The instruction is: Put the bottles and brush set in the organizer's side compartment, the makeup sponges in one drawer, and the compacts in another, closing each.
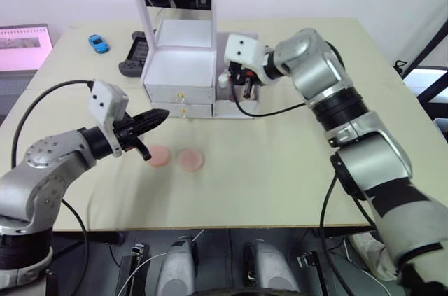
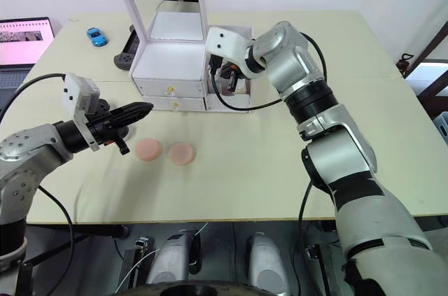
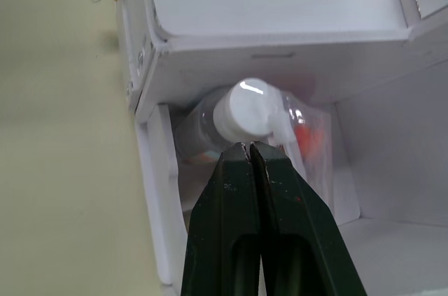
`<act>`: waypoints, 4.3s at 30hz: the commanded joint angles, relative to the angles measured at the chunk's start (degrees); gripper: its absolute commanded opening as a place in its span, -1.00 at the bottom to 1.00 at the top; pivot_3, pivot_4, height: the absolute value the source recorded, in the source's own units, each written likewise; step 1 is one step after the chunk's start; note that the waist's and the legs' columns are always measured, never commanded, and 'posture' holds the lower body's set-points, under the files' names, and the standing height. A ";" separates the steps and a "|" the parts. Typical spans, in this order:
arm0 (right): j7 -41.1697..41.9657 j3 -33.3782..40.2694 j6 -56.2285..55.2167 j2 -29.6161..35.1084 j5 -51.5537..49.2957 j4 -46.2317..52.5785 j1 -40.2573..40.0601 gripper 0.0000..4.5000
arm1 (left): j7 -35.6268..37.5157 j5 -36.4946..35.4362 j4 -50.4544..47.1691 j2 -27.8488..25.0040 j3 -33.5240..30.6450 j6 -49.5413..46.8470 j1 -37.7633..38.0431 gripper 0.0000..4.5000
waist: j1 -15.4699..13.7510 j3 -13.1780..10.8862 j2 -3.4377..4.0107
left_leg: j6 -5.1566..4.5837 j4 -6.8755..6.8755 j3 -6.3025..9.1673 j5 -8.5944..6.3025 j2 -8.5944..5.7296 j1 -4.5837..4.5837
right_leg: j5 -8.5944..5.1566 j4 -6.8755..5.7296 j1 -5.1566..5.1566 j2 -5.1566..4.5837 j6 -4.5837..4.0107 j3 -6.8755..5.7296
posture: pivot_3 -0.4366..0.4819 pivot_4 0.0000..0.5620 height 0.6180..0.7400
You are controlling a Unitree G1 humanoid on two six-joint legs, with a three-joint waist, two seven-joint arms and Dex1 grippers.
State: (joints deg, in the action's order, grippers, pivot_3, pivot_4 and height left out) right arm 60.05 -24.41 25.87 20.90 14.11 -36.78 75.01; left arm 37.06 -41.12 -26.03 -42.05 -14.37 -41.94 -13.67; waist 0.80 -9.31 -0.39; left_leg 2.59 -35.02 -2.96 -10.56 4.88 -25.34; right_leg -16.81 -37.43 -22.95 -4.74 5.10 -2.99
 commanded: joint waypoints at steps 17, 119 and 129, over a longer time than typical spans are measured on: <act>-28.94 1.81 -22.48 -3.73 8.56 -29.21 12.33 -0.96 | -0.36 0.96 -1.04 1.17 0.51 1.49 -1.64 -1.00 | 0.31 0.00 0.00 | 0.00 0.04 -0.02 0.00 0.00 -0.02 | 0.00 -0.01 -0.05 0.00 0.00 0.03 | -0.05 -0.47 1.00; 7.19 42.77 -9.90 30.60 -31.50 6.87 -46.28 0.97 | 22.57 11.60 37.57 -13.21 -31.40 28.20 19.17 0.99 | 0.11 0.01 0.03 | 0.04 0.09 -0.12 0.01 0.04 0.08 | 0.00 0.11 0.02 -0.02 -0.03 -0.01 | -0.05 -0.47 1.00; 5.22 41.97 -9.24 30.63 -32.37 5.24 -44.87 0.97 | 22.24 11.50 38.88 -12.53 -31.87 30.50 21.22 0.99 | 0.01 0.01 0.02 | 0.05 0.08 -0.13 0.00 0.04 0.08 | 0.00 0.11 0.05 -0.06 -0.03 -0.02 | -0.05 -0.47 1.00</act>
State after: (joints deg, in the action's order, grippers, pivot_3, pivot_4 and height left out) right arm 65.54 16.79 16.17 50.57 -16.78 -33.85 28.27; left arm 59.57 -28.77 14.82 -54.41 -44.24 -11.94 7.47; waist 0.82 -9.30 -0.37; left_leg 2.64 -34.94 -3.09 -10.56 4.93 -25.26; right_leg -16.81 -37.32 -22.91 -4.80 5.07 -3.00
